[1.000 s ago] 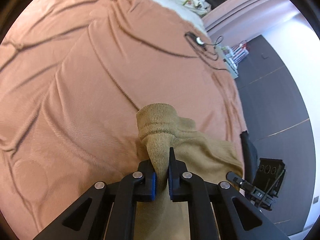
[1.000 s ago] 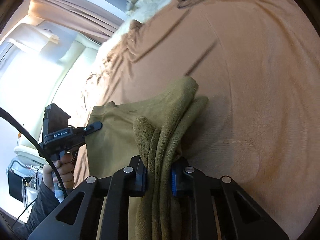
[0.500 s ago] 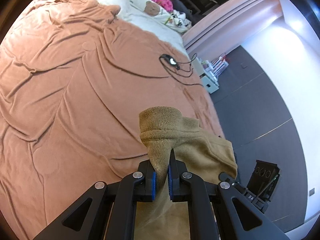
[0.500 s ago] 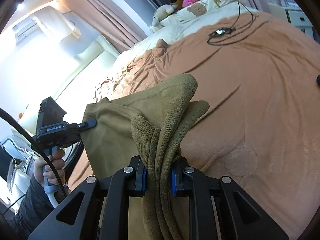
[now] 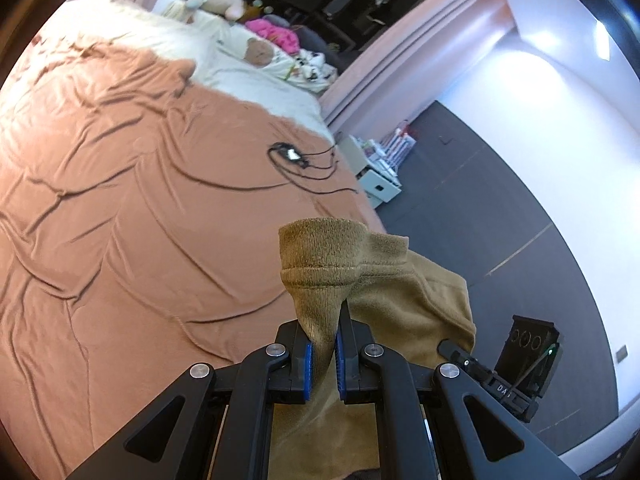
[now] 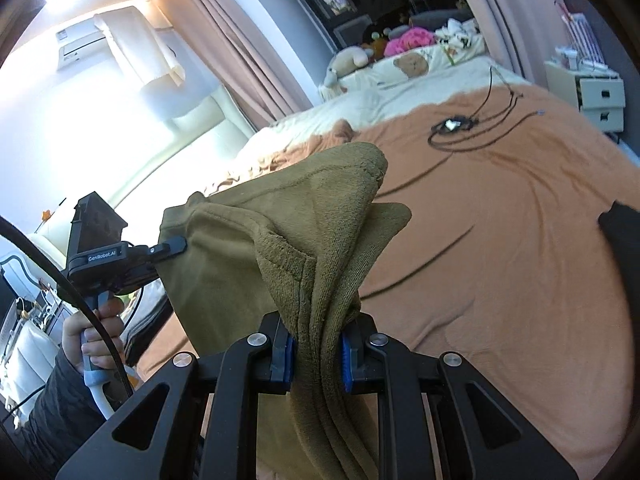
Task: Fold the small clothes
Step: 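Lift the folded olive shirt with both tools and carry it toward the black stack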
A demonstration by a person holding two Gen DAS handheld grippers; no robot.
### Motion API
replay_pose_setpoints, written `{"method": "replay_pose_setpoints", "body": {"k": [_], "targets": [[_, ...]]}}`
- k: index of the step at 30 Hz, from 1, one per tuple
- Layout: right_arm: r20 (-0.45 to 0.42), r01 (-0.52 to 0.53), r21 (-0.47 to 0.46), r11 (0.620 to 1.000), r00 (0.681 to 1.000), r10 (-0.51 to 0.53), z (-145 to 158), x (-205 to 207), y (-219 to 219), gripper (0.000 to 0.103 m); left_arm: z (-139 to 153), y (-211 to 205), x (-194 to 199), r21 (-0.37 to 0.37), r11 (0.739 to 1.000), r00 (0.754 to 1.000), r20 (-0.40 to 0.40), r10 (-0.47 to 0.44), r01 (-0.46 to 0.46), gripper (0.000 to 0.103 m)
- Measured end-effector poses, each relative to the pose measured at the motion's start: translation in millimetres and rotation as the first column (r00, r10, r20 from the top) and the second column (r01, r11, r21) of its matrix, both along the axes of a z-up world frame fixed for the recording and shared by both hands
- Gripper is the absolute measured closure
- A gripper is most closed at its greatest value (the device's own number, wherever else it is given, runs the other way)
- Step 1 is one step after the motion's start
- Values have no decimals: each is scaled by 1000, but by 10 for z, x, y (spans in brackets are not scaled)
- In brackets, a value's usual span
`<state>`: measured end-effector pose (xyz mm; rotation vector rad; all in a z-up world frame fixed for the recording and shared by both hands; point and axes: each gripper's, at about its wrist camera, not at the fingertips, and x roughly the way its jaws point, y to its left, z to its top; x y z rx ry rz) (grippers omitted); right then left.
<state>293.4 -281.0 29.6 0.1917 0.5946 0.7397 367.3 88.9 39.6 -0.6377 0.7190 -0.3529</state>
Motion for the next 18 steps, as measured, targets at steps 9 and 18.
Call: {"method": "replay_pose_setpoints", "body": {"k": [9,18], "targets": [[111,43,-24,999,993,-40,357,-516,-350,89,423,-375,-196,-1,998,995,83,-62,62,94],[179,106,-44,993,979,-97,503,-1053,-783,89,717,-930,-243,19,989,980,133,-147,146,94]]}}
